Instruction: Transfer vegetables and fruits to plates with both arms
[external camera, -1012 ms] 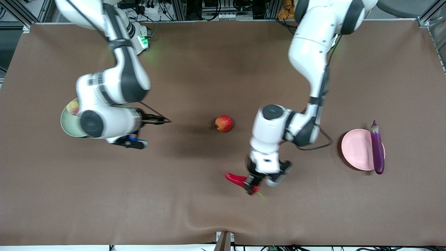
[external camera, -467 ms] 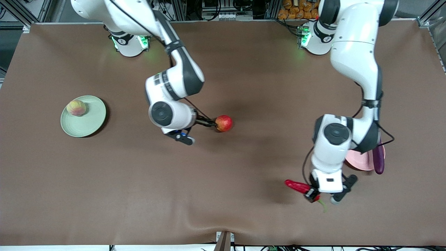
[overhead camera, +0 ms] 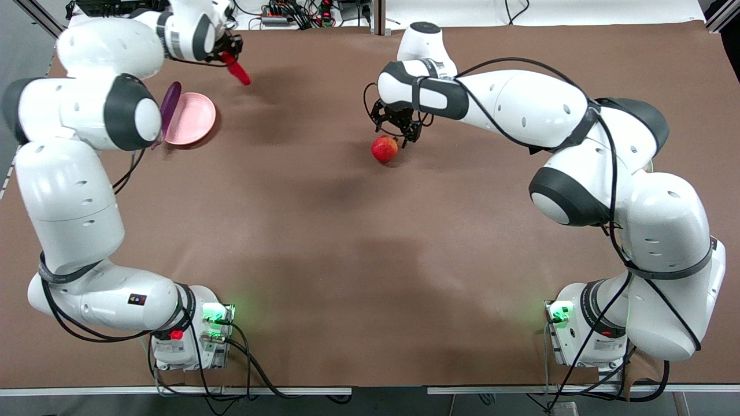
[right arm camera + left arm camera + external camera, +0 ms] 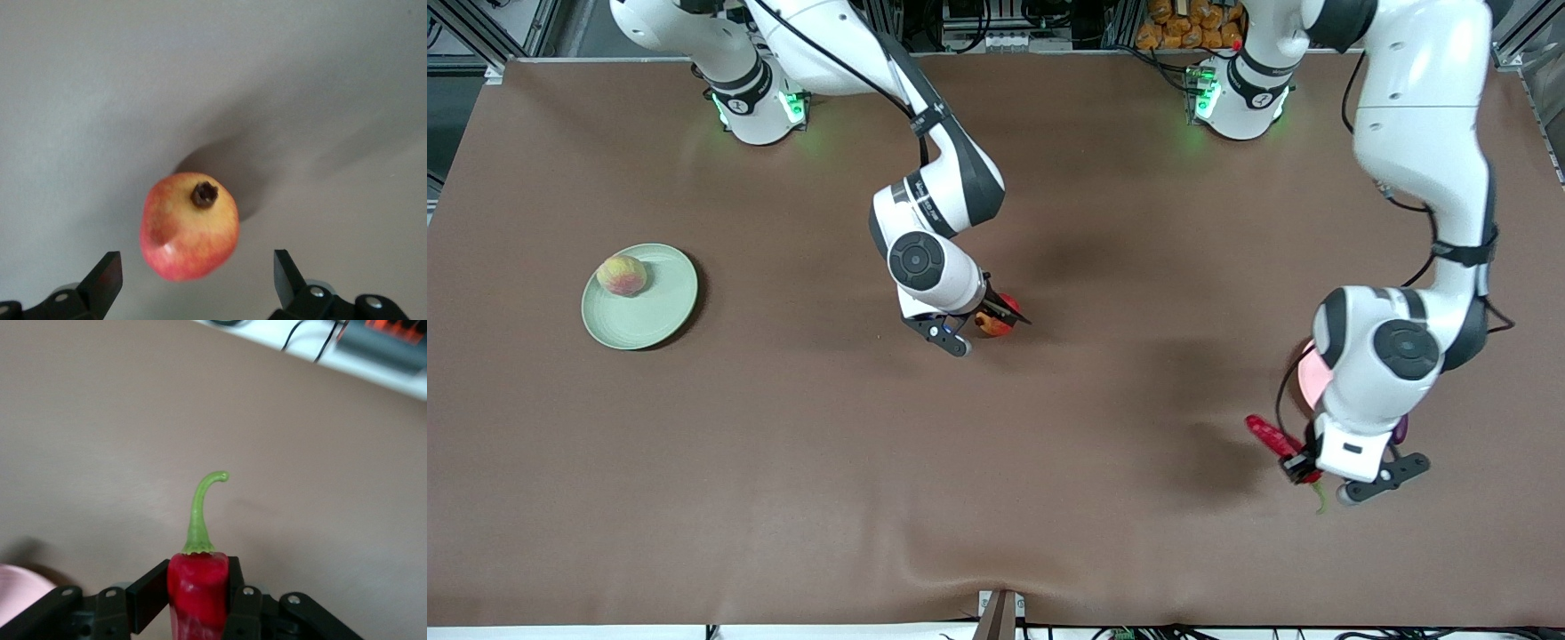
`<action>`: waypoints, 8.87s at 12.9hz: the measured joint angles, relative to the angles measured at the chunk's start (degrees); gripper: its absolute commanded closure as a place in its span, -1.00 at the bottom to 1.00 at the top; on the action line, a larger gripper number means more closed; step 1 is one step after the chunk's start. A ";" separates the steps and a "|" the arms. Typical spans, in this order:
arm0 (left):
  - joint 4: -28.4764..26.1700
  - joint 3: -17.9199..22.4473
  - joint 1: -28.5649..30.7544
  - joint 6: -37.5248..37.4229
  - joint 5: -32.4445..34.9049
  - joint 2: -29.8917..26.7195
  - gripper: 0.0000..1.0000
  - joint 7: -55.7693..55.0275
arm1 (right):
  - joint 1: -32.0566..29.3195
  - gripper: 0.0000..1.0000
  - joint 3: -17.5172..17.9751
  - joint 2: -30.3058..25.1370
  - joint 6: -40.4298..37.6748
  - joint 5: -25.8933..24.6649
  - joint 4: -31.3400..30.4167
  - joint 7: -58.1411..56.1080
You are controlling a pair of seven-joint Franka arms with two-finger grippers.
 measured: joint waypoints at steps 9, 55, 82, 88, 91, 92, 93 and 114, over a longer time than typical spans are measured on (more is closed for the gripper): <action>-6.05 -0.07 6.09 -8.80 3.33 -1.60 1.00 27.28 | 2.08 -1.00 1.06 2.48 4.57 0.01 0.90 8.12; 7.89 -9.16 7.83 -61.49 -4.89 -36.68 -1.00 21.01 | -19.90 -1.00 -34.95 0.45 -12.36 -0.28 -30.46 -101.96; 8.92 -13.01 7.78 -62.70 -5.17 -32.57 -1.00 19.61 | -29.12 -1.00 -34.95 -1.50 -42.42 -2.83 18.01 -92.77; 8.85 -13.17 7.74 -62.42 -5.18 -33.91 -1.00 19.61 | -48.40 -1.00 -7.39 -16.50 -47.11 -17.22 24.64 -80.50; 6.30 -13.80 7.56 -61.43 -5.18 -36.75 -1.00 19.61 | -54.44 -1.00 4.10 -23.91 -50.86 -23.01 24.26 -70.91; 5.27 -13.87 7.55 -61.22 -5.18 -37.70 -1.00 19.61 | -54.67 -1.00 6.44 -26.32 -50.88 -25.52 23.19 -69.21; 4.73 -13.92 7.55 -61.20 -5.17 -38.22 -1.00 19.61 | -54.74 -1.00 7.51 -28.80 -50.37 -26.59 21.04 -68.22; 5.44 -13.49 7.93 -62.89 -2.99 -38.60 -1.00 19.49 | -55.90 -1.00 16.72 -43.09 -42.07 -37.37 4.94 -61.90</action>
